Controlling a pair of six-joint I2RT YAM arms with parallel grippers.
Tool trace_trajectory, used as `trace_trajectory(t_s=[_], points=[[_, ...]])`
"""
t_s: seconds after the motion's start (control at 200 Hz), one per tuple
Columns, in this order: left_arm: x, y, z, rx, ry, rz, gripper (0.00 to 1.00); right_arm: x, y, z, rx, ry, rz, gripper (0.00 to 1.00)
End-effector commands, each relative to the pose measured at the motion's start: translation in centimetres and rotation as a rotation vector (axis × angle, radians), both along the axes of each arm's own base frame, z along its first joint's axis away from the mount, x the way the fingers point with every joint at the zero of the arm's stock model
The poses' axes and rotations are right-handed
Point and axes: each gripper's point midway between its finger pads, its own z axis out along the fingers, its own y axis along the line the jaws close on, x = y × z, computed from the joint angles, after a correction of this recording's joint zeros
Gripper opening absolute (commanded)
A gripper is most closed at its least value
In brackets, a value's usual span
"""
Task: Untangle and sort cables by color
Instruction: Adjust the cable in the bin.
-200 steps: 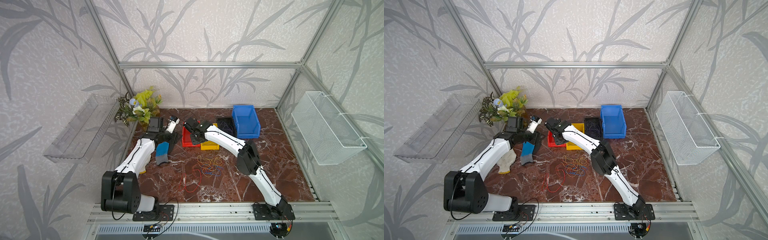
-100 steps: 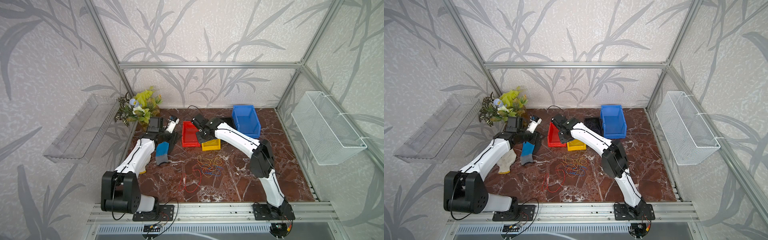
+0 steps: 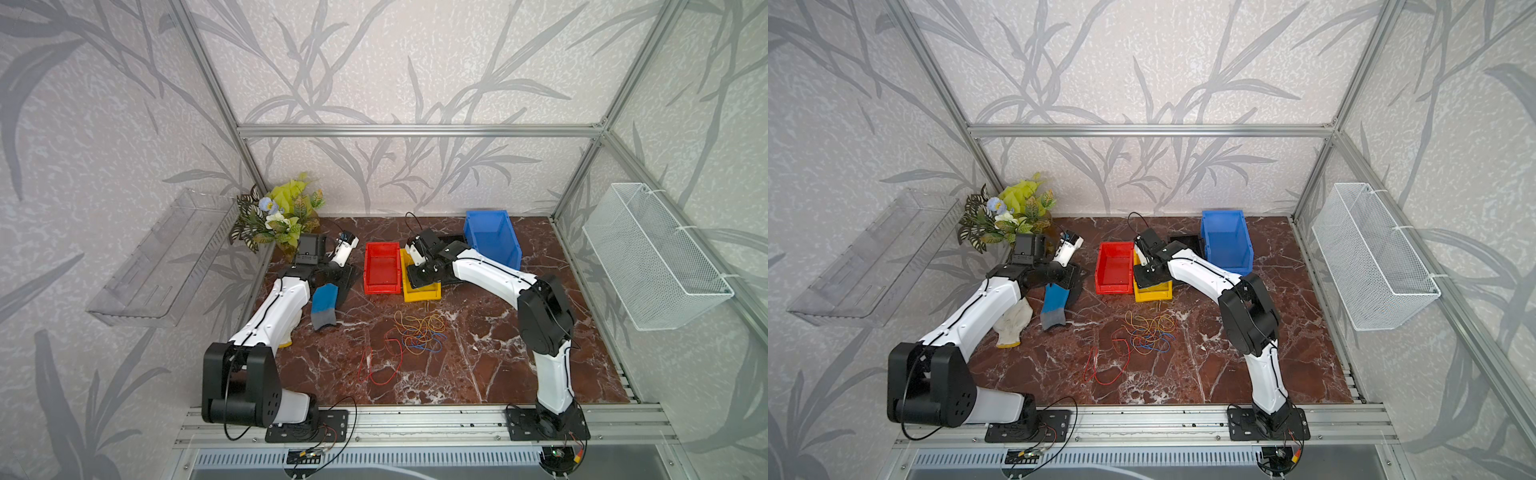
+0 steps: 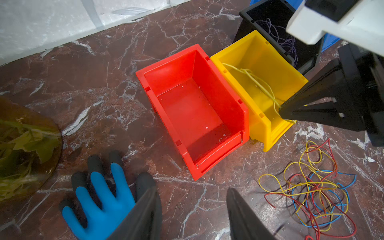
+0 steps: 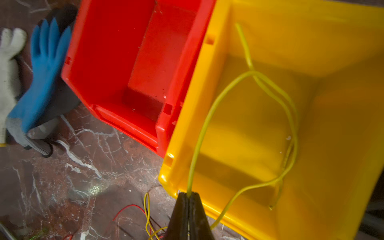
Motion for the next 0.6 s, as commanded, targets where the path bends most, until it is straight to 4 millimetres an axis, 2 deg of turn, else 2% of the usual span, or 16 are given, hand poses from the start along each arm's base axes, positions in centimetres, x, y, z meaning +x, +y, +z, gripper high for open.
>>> trace_trajectory(t_s=[0.0, 0.225, 0.34, 0.48, 0.595], points=[[-0.1, 0.3, 0.0, 0.009, -0.012, 0.001, 0.56, 0.9, 0.3, 0.0, 0.006, -0.041, 0.04, 0.0], [-0.1, 0.5, -0.3, 0.021, -0.011, 0.007, 0.56, 1.4, 0.1, -2.6, -0.065, -0.03, 0.061, 0.0], [-0.2, 0.7, -0.5, 0.036, -0.011, 0.008, 0.56, 1.2, 0.1, -3.0, -0.081, -0.022, 0.068, 0.1], [-0.4, 1.0, -0.5, 0.061, -0.016, 0.004, 0.56, 0.8, 0.0, -2.0, -0.08, -0.006, 0.073, 0.27], [-1.2, 0.9, -0.6, 0.082, -0.013, -0.032, 0.56, 0.5, -0.8, 0.7, -0.084, -0.026, 0.042, 0.34]])
